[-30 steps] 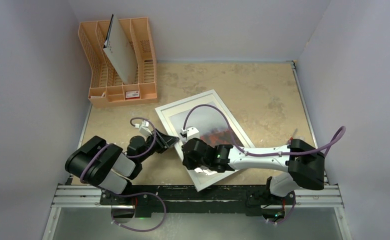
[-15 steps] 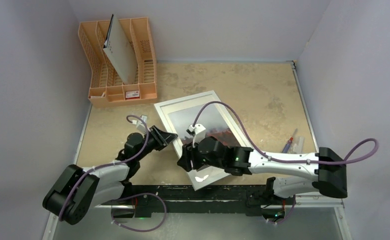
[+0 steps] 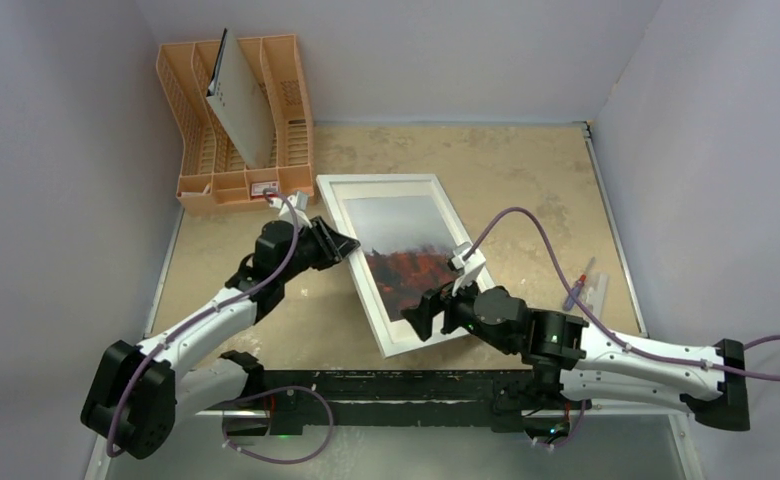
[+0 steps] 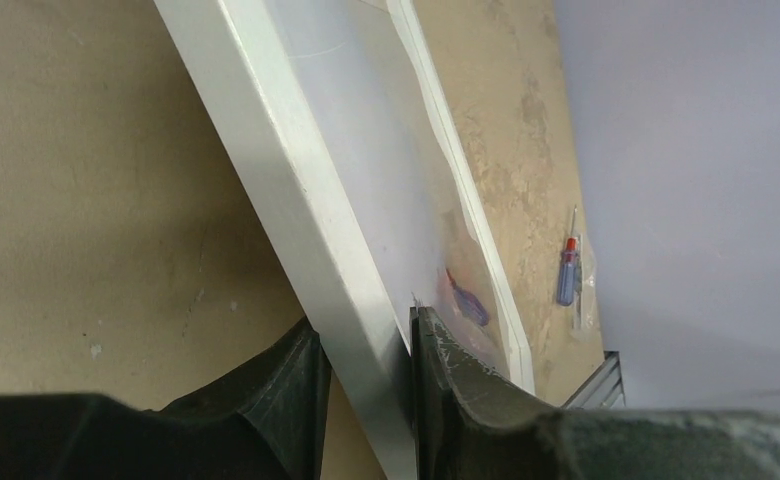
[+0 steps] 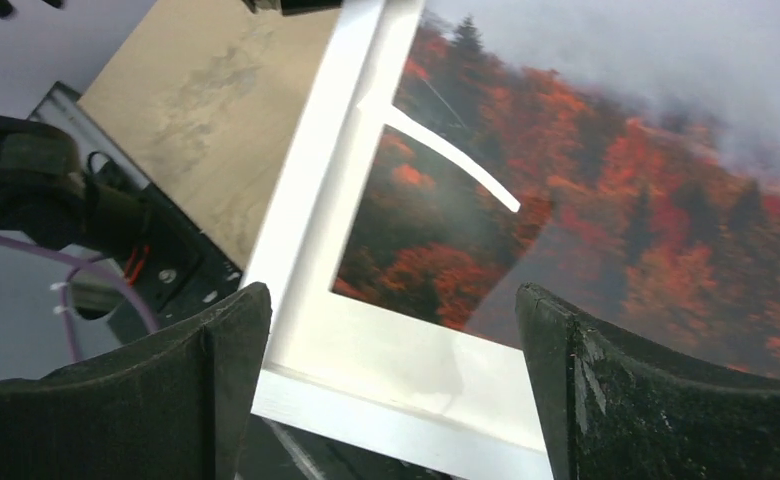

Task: Take the photo out of the frame
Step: Turn over the photo frame at the center of the board.

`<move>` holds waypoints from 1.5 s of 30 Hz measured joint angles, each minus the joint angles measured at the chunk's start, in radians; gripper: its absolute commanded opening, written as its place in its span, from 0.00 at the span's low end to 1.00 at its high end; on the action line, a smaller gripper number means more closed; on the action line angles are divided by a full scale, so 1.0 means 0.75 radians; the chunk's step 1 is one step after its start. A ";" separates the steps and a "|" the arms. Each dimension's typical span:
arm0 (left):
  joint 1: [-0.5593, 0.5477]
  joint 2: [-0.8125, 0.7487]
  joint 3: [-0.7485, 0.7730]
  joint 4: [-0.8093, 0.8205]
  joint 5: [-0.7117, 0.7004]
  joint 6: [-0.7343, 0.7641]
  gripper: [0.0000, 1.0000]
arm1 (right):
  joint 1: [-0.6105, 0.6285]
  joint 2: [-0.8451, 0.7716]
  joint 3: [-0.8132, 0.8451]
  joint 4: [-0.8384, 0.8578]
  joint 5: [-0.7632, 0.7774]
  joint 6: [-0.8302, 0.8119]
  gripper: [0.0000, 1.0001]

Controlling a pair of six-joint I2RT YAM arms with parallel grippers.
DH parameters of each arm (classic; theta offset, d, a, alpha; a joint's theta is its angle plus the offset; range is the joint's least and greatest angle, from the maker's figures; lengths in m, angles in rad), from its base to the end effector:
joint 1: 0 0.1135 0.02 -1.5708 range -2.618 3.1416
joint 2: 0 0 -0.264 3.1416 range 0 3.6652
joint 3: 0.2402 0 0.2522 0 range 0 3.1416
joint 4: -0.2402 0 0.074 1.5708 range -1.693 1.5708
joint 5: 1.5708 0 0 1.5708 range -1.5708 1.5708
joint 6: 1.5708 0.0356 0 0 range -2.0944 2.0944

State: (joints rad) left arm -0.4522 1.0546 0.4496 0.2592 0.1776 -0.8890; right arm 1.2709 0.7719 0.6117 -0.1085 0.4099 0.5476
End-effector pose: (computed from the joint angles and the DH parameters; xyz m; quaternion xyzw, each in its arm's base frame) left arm 0.2022 -0.1052 0.2162 -0.1268 0.8067 -0.4127 0.4035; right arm 0.0682 0.1726 0.2895 -0.1602 0.7721 0.3687 0.4922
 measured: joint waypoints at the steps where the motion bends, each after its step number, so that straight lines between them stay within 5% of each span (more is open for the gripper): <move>1: 0.001 0.012 0.042 -0.039 -0.002 0.026 0.00 | 0.000 -0.024 -0.015 0.001 0.019 -0.019 0.92; 11: 0.040 0.145 0.348 -0.307 -0.003 0.195 0.00 | 0.000 -0.230 -0.260 0.124 0.013 -0.245 0.84; 30: 0.141 0.290 0.522 -0.495 0.050 0.310 0.00 | 0.239 0.013 -0.261 0.493 -0.030 -0.742 0.85; 36: 0.157 0.308 0.539 -0.513 0.077 0.319 0.00 | 0.400 0.211 -0.261 0.535 0.126 -0.854 0.81; 45: 0.160 0.308 0.542 -0.518 0.102 0.313 0.00 | 0.505 0.409 -0.296 0.889 0.430 -1.133 0.79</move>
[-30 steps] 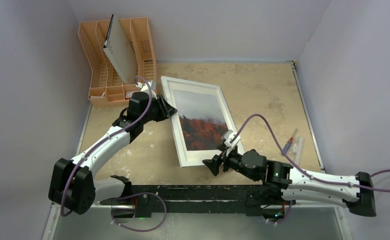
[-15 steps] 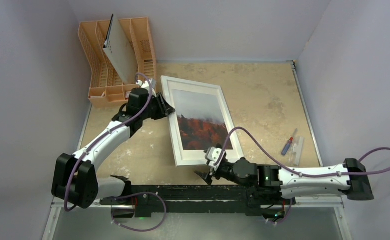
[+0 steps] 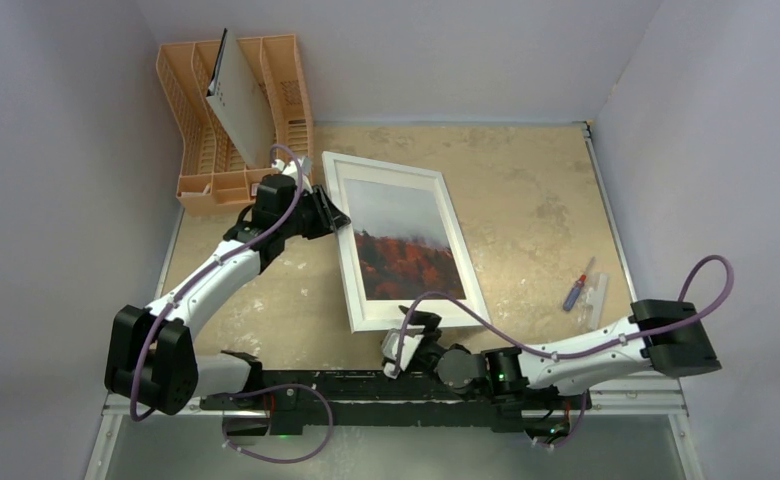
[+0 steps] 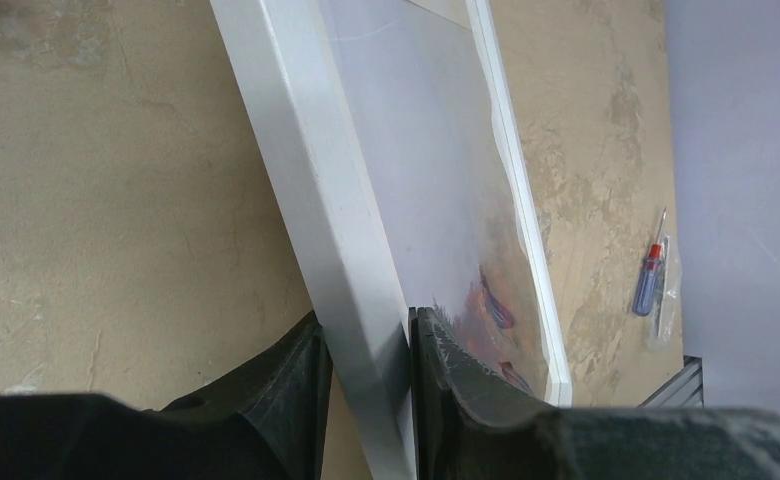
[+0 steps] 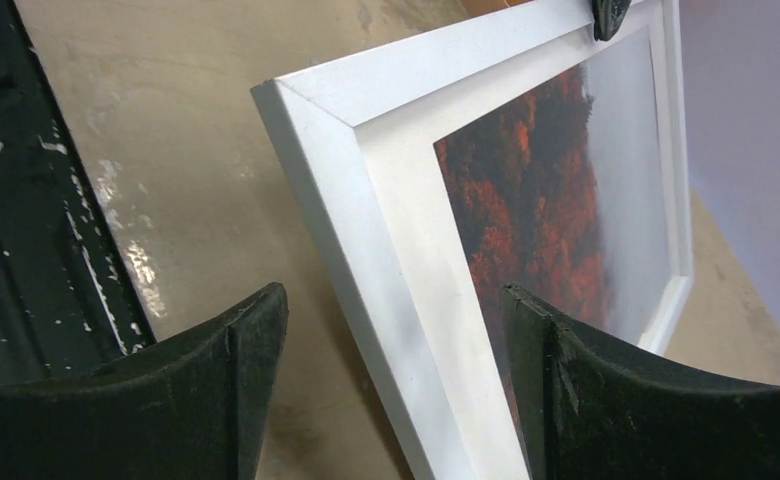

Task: Take the photo out of the frame
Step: Turn over the photo frame at the center of the board.

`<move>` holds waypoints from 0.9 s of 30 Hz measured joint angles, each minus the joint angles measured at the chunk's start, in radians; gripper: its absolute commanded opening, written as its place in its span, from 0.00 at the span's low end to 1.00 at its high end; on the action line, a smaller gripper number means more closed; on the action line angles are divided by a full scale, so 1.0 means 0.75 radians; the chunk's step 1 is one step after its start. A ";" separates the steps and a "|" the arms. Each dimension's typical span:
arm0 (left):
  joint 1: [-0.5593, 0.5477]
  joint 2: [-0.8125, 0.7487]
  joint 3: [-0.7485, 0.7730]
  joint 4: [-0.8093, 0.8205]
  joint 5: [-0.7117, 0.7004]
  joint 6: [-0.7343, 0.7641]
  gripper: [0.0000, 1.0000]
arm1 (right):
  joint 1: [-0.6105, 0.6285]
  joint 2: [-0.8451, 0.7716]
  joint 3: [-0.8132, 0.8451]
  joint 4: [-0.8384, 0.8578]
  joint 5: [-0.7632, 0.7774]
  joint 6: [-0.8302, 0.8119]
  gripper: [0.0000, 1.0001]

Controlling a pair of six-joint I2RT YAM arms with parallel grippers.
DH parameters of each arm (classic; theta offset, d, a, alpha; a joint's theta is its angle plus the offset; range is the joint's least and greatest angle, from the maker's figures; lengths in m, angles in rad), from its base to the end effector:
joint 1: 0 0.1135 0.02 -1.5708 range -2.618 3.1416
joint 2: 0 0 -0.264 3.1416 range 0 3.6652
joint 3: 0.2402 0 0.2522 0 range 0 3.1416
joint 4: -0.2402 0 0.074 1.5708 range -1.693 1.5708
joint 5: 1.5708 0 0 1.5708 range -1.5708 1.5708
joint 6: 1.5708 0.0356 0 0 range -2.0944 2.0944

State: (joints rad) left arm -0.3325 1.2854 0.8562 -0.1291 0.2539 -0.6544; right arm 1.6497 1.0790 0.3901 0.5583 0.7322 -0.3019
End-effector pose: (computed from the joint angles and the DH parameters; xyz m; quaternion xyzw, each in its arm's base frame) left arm 0.2668 -0.1016 0.2620 -0.0784 0.8662 -0.3254 0.3712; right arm 0.0062 0.2234 0.2237 -0.4490 0.5889 0.1740 0.6491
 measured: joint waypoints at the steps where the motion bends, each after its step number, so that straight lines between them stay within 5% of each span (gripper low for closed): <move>1: 0.001 0.000 0.000 0.000 0.003 -0.003 0.00 | 0.007 0.034 -0.002 0.032 0.023 -0.034 0.79; 12: 0.007 -0.001 0.000 -0.001 0.018 -0.021 0.00 | 0.027 0.249 -0.027 0.327 0.154 -0.279 0.80; 27: 0.013 -0.008 -0.001 -0.010 0.046 -0.022 0.00 | 0.027 0.666 -0.049 0.985 0.344 -0.696 0.50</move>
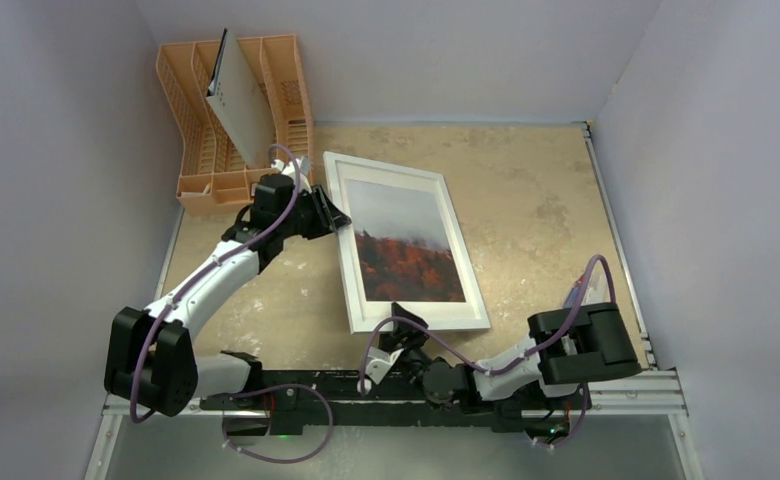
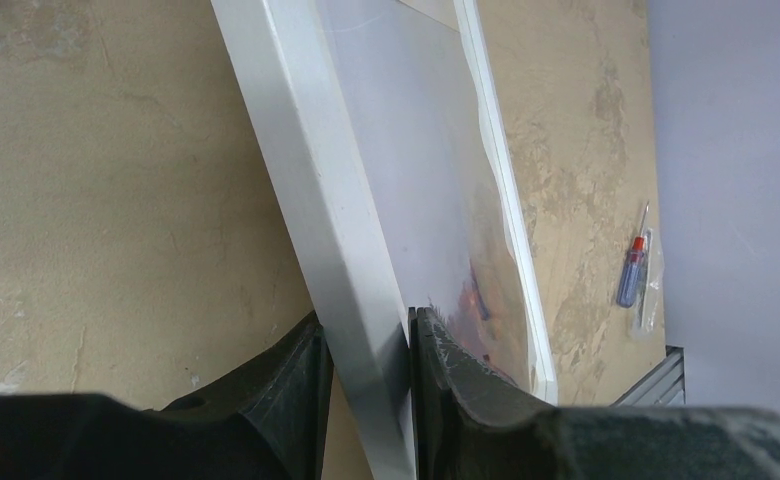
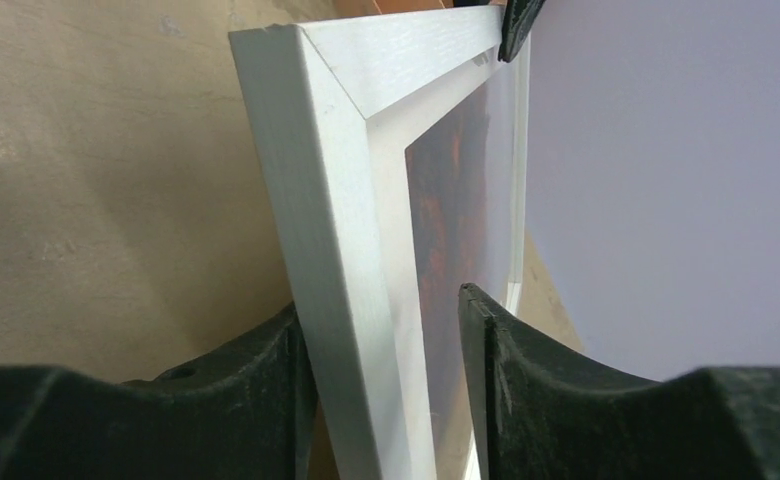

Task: Take the photo out of the frame
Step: Turn over the photo frame at the center of the board.

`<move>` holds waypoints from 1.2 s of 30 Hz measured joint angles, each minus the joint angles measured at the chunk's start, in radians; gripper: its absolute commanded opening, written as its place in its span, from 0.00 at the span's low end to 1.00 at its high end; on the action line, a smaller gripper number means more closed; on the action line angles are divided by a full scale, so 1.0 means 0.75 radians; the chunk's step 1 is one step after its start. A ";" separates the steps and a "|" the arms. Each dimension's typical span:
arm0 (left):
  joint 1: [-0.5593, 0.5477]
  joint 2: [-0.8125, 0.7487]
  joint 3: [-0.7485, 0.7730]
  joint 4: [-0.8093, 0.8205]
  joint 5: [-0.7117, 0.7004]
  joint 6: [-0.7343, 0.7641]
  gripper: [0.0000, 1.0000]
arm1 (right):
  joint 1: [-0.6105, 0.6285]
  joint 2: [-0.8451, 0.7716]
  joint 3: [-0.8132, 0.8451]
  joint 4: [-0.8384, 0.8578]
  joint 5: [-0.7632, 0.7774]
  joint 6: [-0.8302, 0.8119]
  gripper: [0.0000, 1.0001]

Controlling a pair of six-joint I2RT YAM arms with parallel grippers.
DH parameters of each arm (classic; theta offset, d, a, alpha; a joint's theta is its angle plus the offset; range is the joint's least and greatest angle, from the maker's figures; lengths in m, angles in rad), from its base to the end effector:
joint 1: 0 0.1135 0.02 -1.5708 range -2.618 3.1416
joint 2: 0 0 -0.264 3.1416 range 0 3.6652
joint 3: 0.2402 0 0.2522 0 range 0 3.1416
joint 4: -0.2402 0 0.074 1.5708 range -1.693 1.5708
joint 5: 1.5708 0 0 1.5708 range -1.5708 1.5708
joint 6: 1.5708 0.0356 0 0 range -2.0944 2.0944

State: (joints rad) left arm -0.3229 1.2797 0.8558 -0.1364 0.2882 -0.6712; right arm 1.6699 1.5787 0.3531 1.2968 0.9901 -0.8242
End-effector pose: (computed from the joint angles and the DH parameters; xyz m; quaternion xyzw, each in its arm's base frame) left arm 0.2659 -0.0996 0.2629 -0.0816 0.8649 -0.3389 0.3611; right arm 0.0044 0.2564 0.1739 -0.4579 0.5204 -0.0310 0.7201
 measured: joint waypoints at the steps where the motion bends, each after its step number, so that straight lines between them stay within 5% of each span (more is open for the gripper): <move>1: 0.000 -0.001 0.000 0.003 0.001 -0.001 0.01 | 0.001 0.014 0.000 0.027 0.008 -0.015 0.48; 5: 0.000 -0.017 -0.002 0.016 0.011 -0.002 0.13 | 0.008 0.043 0.000 0.087 0.020 -0.044 0.33; 17: 0.009 -0.061 -0.145 0.224 0.080 -0.070 0.60 | 0.014 -0.050 0.045 -0.198 0.015 0.100 0.24; 26: 0.006 -0.063 -0.239 0.373 0.159 -0.165 0.59 | 0.014 -0.060 0.070 -0.302 0.013 0.152 0.26; 32: -0.012 -0.011 -0.260 0.454 0.178 -0.180 0.37 | 0.013 -0.060 0.091 -0.334 0.020 0.163 0.27; 36: -0.020 0.014 -0.284 0.472 0.181 -0.200 0.42 | 0.009 -0.055 0.101 -0.340 0.020 0.159 0.26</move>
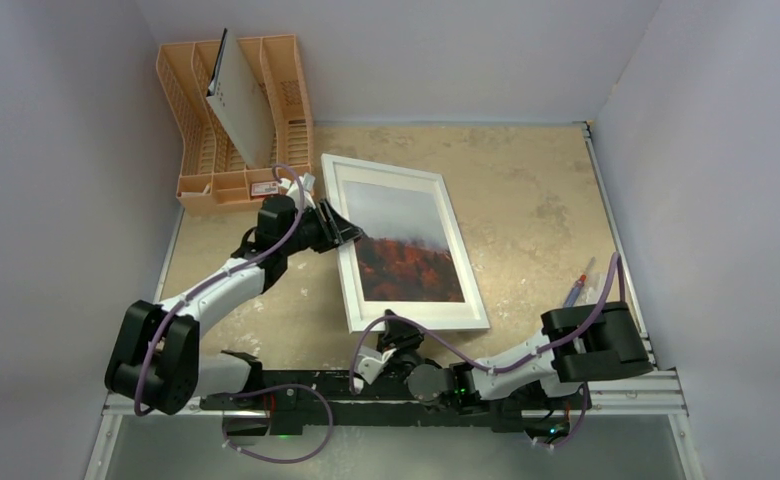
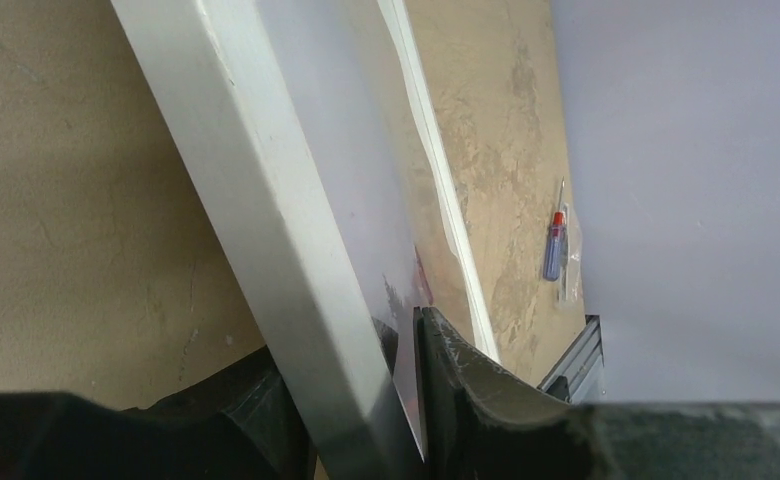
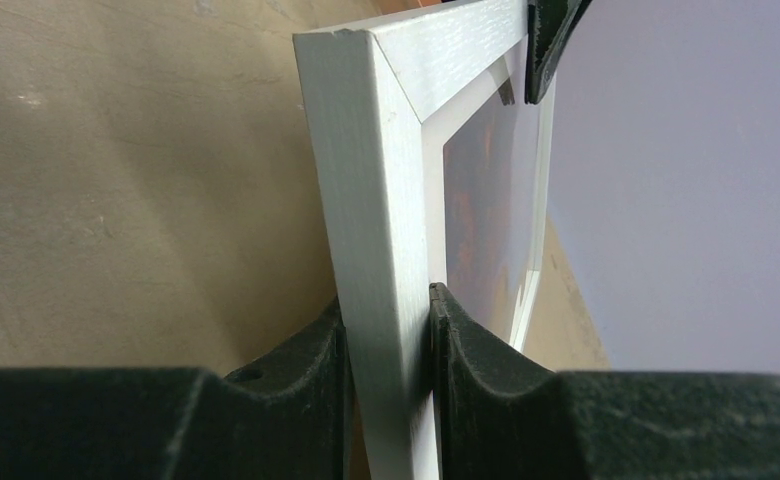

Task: Take the photo out of the frame
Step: Turn over the photo frame at the center of the board.

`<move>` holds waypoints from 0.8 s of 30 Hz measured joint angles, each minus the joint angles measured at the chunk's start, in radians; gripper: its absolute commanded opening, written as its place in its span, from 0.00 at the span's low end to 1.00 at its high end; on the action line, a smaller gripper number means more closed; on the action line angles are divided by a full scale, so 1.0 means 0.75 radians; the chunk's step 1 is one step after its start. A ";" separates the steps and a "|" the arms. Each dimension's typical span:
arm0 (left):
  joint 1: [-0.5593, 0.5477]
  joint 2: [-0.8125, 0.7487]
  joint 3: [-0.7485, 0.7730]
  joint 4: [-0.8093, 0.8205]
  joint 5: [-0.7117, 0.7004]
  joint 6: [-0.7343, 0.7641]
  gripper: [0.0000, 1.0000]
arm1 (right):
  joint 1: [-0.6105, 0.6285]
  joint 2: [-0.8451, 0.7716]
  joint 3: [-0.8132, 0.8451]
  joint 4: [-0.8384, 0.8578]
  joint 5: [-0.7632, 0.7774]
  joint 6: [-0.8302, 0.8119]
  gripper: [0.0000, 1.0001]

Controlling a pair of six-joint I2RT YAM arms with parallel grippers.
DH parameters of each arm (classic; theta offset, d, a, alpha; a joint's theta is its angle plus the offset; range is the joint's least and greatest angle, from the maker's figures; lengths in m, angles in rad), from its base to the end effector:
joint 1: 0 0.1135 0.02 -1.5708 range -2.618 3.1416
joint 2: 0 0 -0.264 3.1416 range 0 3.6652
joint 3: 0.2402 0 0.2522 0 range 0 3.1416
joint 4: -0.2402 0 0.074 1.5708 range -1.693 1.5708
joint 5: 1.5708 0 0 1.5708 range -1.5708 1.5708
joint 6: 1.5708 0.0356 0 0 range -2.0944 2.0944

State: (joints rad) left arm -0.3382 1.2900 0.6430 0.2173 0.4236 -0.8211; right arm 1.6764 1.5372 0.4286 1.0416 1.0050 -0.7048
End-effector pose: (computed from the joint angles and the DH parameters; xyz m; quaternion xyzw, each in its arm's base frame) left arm 0.2548 -0.1051 0.2230 -0.0865 0.8261 -0.4372 0.3449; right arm 0.0017 0.2686 0.1786 -0.4723 0.5430 -0.0316 0.6936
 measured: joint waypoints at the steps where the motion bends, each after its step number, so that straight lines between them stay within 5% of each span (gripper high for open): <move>1: 0.000 -0.002 0.000 0.000 0.000 -0.003 0.47 | 0.000 0.002 0.001 -0.002 -0.001 0.001 0.25; 8: -0.004 -0.105 0.029 -0.090 -0.012 0.026 0.83 | -0.002 -0.031 0.030 -0.076 0.001 0.042 0.18; 24: -0.005 -0.543 0.149 -0.267 -0.251 0.143 0.96 | -0.002 -0.339 0.113 -0.439 0.047 0.328 0.18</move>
State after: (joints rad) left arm -0.3420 0.8825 0.7547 0.0174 0.2352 -0.7136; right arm 1.6752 1.2827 0.5133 0.7120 1.0401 -0.4587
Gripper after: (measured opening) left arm 0.947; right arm 0.306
